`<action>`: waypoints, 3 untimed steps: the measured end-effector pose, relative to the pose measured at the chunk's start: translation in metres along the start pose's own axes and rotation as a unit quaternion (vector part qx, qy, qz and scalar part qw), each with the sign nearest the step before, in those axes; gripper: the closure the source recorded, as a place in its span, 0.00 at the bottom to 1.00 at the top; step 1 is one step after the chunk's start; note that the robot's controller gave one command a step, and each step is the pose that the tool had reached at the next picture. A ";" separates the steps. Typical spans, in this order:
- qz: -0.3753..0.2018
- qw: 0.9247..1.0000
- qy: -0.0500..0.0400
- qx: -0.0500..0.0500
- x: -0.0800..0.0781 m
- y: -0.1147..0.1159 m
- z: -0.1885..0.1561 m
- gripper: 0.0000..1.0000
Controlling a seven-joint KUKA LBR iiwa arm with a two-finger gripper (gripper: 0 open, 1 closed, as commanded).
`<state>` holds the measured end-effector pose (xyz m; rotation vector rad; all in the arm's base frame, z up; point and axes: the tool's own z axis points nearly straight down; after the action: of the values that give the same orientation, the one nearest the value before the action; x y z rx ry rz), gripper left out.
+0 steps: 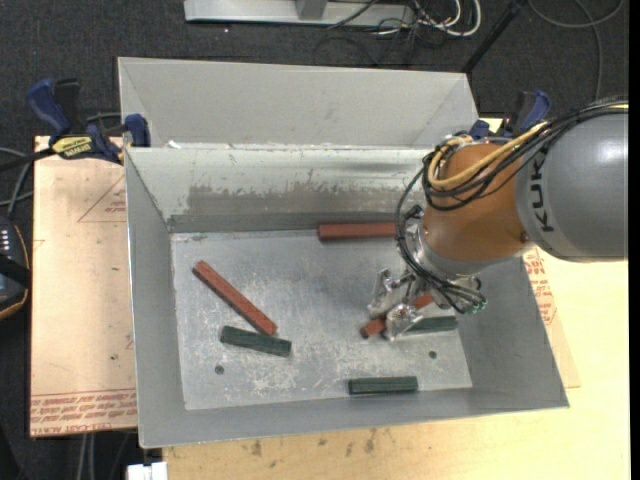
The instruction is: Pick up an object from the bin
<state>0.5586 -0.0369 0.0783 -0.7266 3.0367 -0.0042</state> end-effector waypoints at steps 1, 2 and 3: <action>0.000 1.000 0.006 -0.002 0.005 0.000 0.004 0.00; 0.000 1.000 0.000 0.000 0.000 0.000 0.000 1.00; 0.000 1.000 0.000 0.000 0.000 0.000 0.000 1.00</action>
Offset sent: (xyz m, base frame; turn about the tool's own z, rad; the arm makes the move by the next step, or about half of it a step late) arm 0.0000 0.0000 0.0000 0.0000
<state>0.5585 -0.0374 0.0782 -0.7263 3.0375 -0.0052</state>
